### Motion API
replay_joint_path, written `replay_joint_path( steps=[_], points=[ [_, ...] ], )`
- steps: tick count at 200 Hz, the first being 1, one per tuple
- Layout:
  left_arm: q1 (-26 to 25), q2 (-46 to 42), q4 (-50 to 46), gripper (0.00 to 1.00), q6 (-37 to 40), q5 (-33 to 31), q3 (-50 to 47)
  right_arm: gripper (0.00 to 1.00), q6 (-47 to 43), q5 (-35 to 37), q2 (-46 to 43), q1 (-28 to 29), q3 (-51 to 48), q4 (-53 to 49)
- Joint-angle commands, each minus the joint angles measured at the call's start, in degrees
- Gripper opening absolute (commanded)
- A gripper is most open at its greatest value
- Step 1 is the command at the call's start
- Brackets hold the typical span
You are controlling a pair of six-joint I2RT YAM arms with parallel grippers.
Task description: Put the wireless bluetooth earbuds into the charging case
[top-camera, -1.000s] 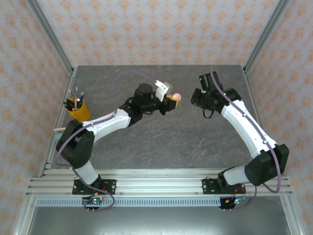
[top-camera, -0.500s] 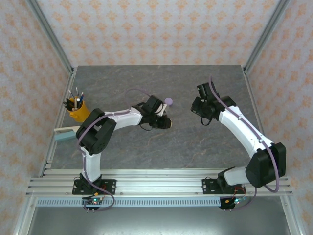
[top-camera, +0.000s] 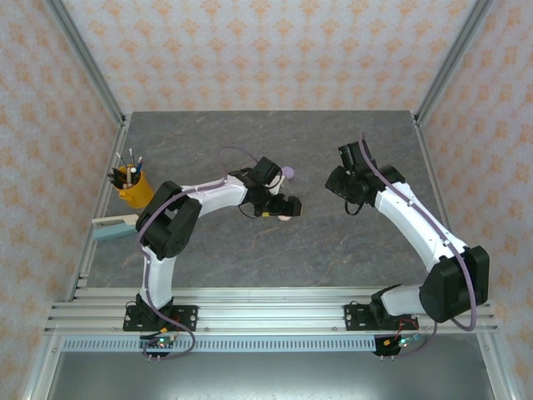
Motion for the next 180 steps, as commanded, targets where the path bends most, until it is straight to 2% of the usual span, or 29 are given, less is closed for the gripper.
replay_joint_path(
  steps=[1,11,17,20,40,62,84,109,137,156,180],
  points=[
    [4.12,-4.31,-7.21,1.00,2.89,-5.81,-1.40,0.62,-0.80,4.02,-2.80,-0.86,2.69,-3.14],
    [5.80,-8.03,-8.35,1.00,4.07,-7.23,-2.45,0.77,-1.07,5.60,-3.40,-1.47,3.09,-3.93],
    [6.86,-10.08,-9.06,1.00,4.81,-8.34,-3.06,0.97,-1.26,6.34,-3.72,-2.10,3.26,-4.22],
    [7.39,-11.30,-9.39,1.00,5.23,-8.88,-3.39,1.00,-1.40,6.72,-3.91,-2.37,3.32,-4.27],
    [10.43,-20.03,-10.08,1.00,8.59,-15.40,-6.13,1.00,-3.02,10.63,-4.40,-3.96,3.72,-4.65],
    [11.43,-31.37,-5.58,1.00,15.75,-26.35,-12.03,1.00,-5.97,21.04,-4.91,-4.13,1.96,-2.56],
    [11.43,-43.93,8.73,1.00,25.59,-36.41,-24.58,1.00,-7.64,33.96,-5.83,-4.20,-3.39,3.18],
    [12.42,-53.19,25.11,1.00,34.34,-45.23,-39.03,1.00,-14.18,44.69,-8.63,-4.24,-16.37,21.51],
    [17.60,-52.54,39.80,1.00,35.40,-47.86,-49.32,1.00,-23.93,46.74,-7.19,-4.55,-25.86,39.00],
    [19.92,-47.47,50.51,1.00,36.03,-47.90,-53.29,1.00,-28.52,46.36,-4.65,-5.16,-32.08,51.43],
    [23.10,-39.18,58.30,1.00,34.91,-45.62,-53.94,1.00,-31.79,43.55,-0.13,-7.37,-39.02,66.55]
  ],
)
